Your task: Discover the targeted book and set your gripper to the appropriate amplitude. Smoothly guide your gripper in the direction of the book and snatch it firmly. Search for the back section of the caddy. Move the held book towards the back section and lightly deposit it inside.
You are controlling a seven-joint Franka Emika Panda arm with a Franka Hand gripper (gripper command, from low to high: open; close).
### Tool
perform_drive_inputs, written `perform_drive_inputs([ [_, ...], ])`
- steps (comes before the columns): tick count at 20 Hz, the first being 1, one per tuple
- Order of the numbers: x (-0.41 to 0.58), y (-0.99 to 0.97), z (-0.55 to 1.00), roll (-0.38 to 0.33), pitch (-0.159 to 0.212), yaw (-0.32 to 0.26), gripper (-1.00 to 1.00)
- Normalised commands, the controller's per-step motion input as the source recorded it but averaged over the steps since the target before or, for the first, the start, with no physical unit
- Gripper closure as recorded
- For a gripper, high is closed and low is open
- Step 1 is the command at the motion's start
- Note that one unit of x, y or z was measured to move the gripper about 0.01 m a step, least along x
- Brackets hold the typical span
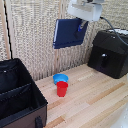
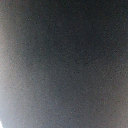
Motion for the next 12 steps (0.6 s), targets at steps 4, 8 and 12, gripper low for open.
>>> perform_drive_inputs([
  [4, 0.317, 0.85, 0.47, 0.000, -0.016, -0.078, 1.00],
  [8, 0.324, 0.87, 0.45, 0.000, -0.001, -0.067, 1.00],
  [12, 0.336, 0.88, 0.43, 0.000, 0.000, -0.062, 1.00],
])
